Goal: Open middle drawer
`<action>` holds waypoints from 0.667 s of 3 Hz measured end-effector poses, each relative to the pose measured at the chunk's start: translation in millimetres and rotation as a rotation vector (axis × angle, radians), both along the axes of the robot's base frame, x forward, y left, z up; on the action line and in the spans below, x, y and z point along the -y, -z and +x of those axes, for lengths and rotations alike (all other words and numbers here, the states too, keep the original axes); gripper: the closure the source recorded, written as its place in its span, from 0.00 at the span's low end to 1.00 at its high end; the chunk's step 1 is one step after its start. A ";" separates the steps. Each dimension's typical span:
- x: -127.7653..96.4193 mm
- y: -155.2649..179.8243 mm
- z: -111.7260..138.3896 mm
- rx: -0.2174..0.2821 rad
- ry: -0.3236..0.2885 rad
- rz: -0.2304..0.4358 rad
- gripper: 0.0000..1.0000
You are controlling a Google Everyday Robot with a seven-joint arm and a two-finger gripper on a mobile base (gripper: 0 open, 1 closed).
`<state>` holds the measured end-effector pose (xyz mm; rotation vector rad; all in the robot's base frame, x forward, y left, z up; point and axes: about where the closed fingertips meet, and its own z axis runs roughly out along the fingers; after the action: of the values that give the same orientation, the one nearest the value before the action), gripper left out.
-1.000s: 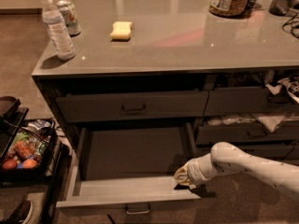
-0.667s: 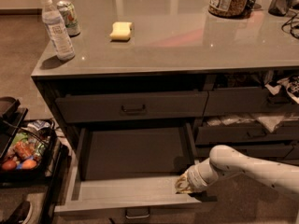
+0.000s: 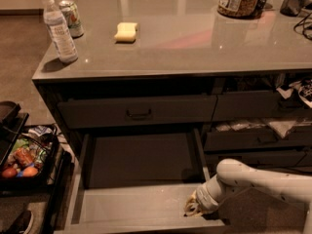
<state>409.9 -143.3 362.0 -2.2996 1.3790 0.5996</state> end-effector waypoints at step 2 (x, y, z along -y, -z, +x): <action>-1.2 5.7 -25.0 -0.044 -0.029 -0.018 1.00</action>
Offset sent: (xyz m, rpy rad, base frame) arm -0.0867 0.0047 -0.0271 -0.0592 0.1358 0.0949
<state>384.9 -142.1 356.3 -2.3371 1.3784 0.6533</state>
